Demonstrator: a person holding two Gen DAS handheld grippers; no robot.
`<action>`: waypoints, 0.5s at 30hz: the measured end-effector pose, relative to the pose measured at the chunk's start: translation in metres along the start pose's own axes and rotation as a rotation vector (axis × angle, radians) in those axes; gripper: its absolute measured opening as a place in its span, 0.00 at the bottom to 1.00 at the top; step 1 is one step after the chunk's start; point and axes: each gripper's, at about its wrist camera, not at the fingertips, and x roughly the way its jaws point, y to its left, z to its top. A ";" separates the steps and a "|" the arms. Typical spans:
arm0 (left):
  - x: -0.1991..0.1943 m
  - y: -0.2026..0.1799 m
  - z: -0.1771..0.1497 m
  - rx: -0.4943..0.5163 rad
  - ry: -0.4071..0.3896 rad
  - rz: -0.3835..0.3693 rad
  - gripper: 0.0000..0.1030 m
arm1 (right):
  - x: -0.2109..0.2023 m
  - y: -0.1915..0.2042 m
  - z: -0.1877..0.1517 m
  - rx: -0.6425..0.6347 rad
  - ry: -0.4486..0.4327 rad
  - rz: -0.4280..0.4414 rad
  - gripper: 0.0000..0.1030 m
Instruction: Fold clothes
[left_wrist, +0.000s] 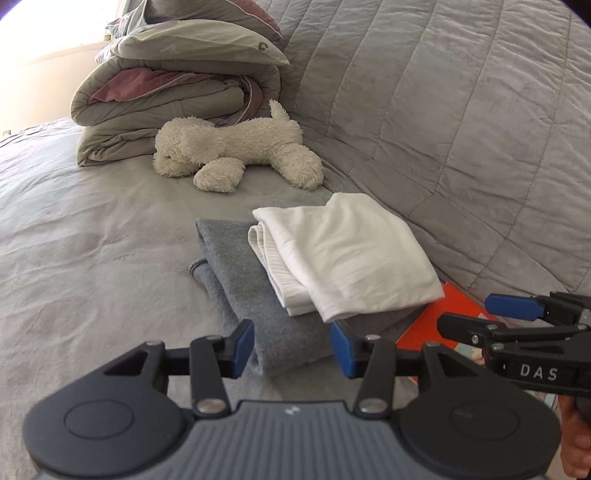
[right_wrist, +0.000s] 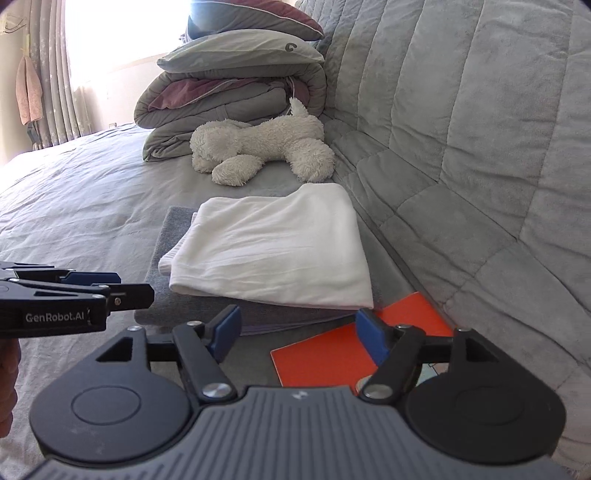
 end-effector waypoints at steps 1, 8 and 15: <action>-0.009 0.001 0.003 0.002 -0.013 0.006 0.54 | -0.006 0.002 0.001 0.003 -0.007 -0.001 0.82; -0.070 0.005 0.006 0.029 -0.101 0.046 0.94 | -0.055 0.029 0.000 0.097 -0.083 -0.048 1.00; -0.101 0.021 0.003 0.062 -0.092 0.159 1.00 | -0.085 0.053 -0.011 0.360 -0.171 -0.107 1.00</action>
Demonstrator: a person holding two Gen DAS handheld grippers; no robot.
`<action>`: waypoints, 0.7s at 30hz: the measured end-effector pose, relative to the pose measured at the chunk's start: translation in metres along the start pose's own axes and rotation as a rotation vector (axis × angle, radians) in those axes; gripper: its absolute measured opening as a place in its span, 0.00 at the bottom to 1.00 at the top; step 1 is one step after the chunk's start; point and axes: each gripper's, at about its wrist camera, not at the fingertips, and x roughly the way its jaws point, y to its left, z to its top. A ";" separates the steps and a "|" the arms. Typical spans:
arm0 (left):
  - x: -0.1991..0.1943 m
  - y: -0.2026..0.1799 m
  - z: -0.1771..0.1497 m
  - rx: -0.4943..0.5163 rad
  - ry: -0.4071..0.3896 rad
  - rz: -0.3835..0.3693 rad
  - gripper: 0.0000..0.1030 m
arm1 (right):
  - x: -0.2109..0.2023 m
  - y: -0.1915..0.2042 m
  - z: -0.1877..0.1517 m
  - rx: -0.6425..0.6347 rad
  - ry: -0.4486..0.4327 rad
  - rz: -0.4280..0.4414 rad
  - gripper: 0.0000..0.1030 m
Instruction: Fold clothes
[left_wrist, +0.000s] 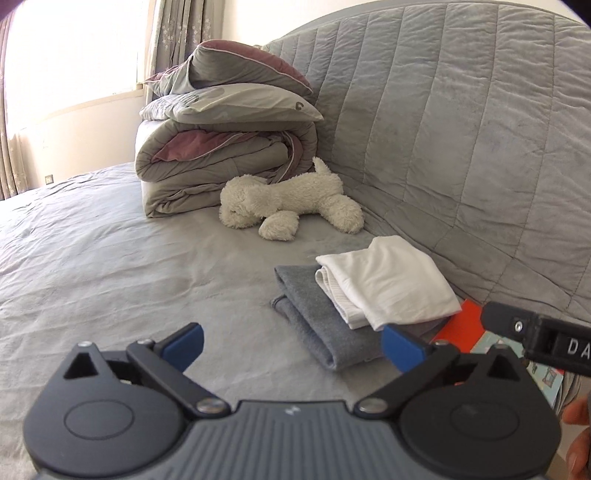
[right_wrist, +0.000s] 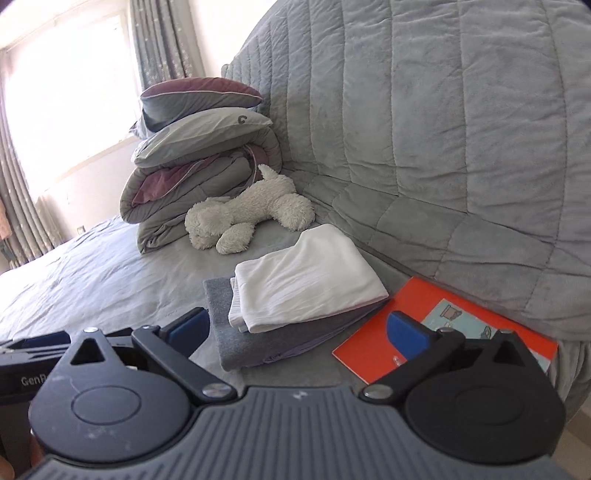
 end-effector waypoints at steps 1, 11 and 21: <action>-0.001 0.003 0.000 0.004 0.013 0.013 1.00 | -0.001 0.002 -0.002 0.033 -0.006 -0.038 1.00; 0.008 0.012 -0.007 0.033 0.031 0.045 1.00 | 0.002 0.001 -0.030 0.239 -0.034 -0.156 1.00; 0.016 0.005 -0.007 0.027 0.013 0.038 1.00 | -0.008 0.000 -0.024 0.236 -0.095 -0.107 1.00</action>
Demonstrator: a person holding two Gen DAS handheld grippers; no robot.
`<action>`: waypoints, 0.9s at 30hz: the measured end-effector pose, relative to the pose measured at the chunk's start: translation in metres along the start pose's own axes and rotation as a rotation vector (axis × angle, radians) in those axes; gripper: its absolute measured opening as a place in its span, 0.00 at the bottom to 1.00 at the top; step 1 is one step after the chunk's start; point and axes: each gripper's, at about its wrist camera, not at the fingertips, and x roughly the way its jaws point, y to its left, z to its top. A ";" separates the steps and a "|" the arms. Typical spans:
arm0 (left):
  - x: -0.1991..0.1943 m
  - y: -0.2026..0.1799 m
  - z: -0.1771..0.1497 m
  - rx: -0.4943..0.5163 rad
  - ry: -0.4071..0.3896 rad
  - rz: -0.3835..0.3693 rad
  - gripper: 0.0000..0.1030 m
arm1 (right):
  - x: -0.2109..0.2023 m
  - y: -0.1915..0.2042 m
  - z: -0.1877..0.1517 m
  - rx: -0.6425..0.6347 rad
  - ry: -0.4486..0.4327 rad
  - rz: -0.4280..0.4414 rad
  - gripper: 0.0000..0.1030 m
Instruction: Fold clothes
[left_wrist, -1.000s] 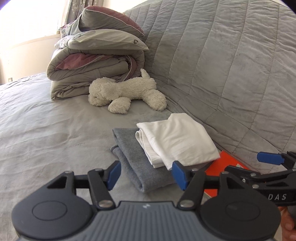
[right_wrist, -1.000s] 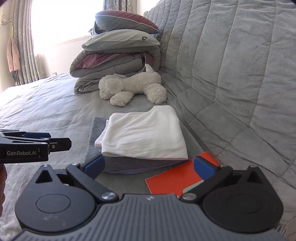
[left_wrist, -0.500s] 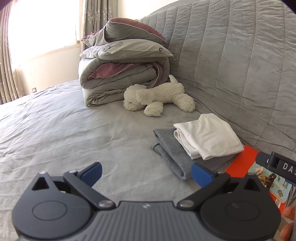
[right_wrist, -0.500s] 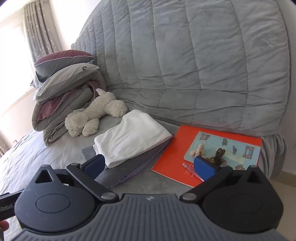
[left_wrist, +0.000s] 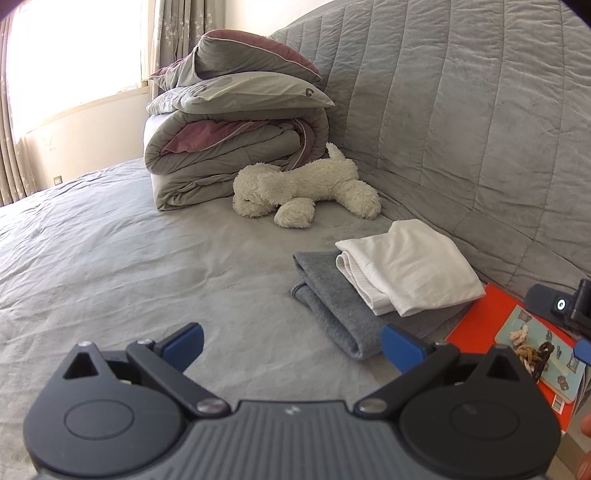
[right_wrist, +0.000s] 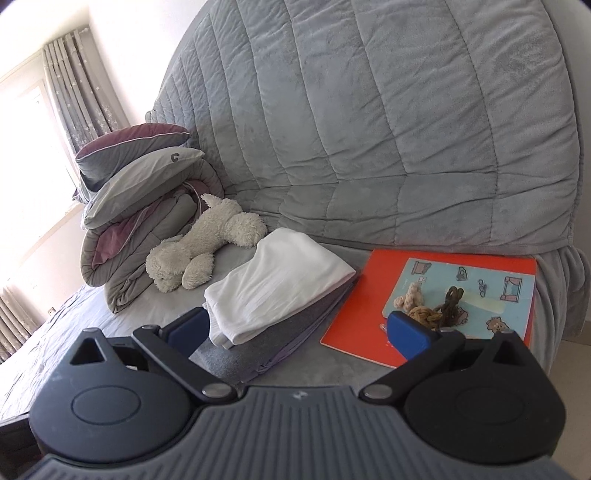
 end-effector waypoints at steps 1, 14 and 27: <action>0.000 0.000 0.001 0.000 -0.002 0.001 1.00 | -0.001 0.002 0.000 -0.026 -0.001 0.007 1.00; 0.004 0.008 0.000 0.018 0.005 0.047 1.00 | 0.000 0.016 -0.005 -0.209 0.031 0.054 1.00; 0.005 0.018 -0.003 0.025 0.015 0.059 1.00 | 0.002 0.018 -0.007 -0.244 0.039 0.027 1.00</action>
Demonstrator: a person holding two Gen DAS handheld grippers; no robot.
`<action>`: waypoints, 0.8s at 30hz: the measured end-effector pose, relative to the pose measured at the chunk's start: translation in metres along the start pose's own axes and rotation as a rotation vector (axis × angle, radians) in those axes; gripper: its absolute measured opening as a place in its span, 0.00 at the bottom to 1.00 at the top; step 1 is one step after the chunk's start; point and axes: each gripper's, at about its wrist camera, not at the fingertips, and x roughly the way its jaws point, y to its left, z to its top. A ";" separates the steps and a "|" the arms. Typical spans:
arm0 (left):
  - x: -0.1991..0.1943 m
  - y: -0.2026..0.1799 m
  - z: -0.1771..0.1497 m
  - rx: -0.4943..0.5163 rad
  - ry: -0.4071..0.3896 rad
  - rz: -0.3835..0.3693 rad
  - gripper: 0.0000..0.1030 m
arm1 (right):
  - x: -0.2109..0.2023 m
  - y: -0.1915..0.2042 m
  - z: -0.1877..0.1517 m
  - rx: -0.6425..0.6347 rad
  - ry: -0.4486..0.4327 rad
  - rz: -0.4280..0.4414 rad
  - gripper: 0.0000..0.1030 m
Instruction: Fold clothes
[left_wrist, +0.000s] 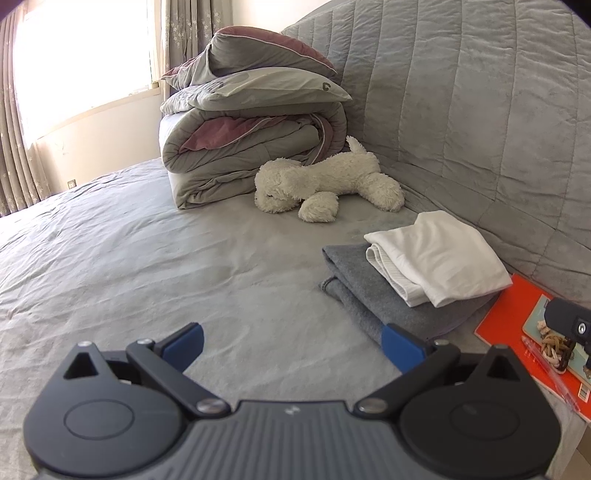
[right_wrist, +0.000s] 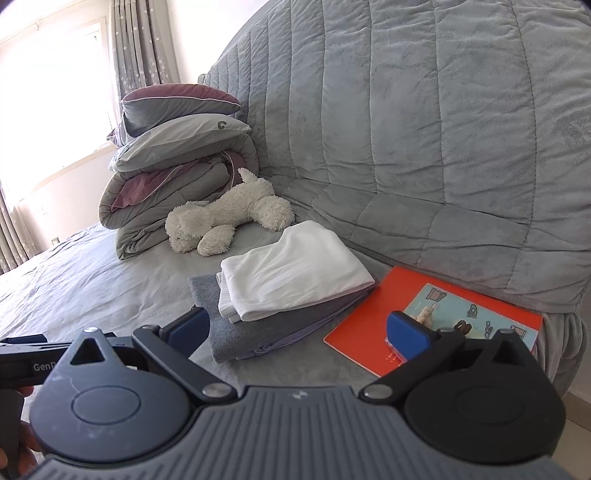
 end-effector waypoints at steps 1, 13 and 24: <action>0.000 0.000 0.000 0.000 0.002 0.000 1.00 | 0.000 0.000 0.000 -0.003 0.001 -0.002 1.00; -0.002 -0.005 -0.003 0.004 0.014 -0.017 1.00 | 0.000 0.003 -0.001 -0.020 0.004 -0.014 1.00; -0.002 -0.010 -0.007 0.009 0.009 -0.024 1.00 | 0.001 0.002 0.000 -0.016 0.010 -0.021 1.00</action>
